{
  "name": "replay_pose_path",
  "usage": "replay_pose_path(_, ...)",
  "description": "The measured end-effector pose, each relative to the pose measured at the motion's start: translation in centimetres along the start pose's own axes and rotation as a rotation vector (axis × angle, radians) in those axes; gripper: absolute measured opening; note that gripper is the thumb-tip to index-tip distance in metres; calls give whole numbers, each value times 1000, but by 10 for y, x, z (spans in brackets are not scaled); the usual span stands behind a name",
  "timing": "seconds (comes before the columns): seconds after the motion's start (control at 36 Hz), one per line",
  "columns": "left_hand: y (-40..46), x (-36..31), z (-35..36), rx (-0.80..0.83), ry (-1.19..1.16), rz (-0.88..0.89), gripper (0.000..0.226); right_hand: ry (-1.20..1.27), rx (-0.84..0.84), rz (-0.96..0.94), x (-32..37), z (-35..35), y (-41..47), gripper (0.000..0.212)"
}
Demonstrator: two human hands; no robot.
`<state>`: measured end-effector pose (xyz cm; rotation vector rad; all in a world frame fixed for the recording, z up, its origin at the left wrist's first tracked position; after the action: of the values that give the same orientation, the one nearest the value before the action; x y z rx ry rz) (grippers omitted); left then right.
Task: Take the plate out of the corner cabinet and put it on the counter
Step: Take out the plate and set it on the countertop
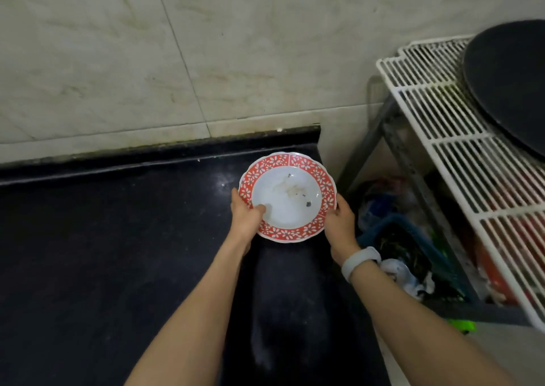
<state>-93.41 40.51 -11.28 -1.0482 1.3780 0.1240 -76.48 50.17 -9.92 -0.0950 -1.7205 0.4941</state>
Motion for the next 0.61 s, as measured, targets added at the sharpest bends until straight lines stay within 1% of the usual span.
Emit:
replay_pose_path(0.19, 28, -14, 6, -4, -14, -2, 85, 64, -1, -50, 19, 15, 23, 32)
replay_pose_path(0.33, 41, -18, 7, 7, -1, -36, 90, 15, 33, -59, 20, 20, 36, 36)
replay_pose_path(0.42, 43, -20, 8, 21, 51, -47, 92, -30, 58, -70, 23, 20, 40, 37)
replay_pose_path(0.47, 44, -22, 5, 22, 126, -42, 92, -104, 79, -72, 24, 19, 43, 39)
replay_pose_path(0.53, 41, -25, -1, 22, 220, -16, 85, -236, 92, -68, 20, 18, 46, 42)
replay_pose_path(0.58, 34, -27, -9, -8, 314, 35, 75, -387, 58, -77, 18, 15, 44, 47)
replay_pose_path(0.61, 30, -26, -14, -31, 353, 61, 75, -462, 25, -102, 22, 13, 38, 48)
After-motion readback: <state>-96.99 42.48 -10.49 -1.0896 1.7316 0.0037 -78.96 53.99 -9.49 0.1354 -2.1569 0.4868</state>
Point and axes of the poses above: each hand's wrist, its own y-axis towards the middle knuckle, its own z-axis out of the palm, x = y × z, the point moved 6 cm from there along y, towards the middle knuckle, and after that the axes turned 1 degree about -z, right-handed, at the moved point
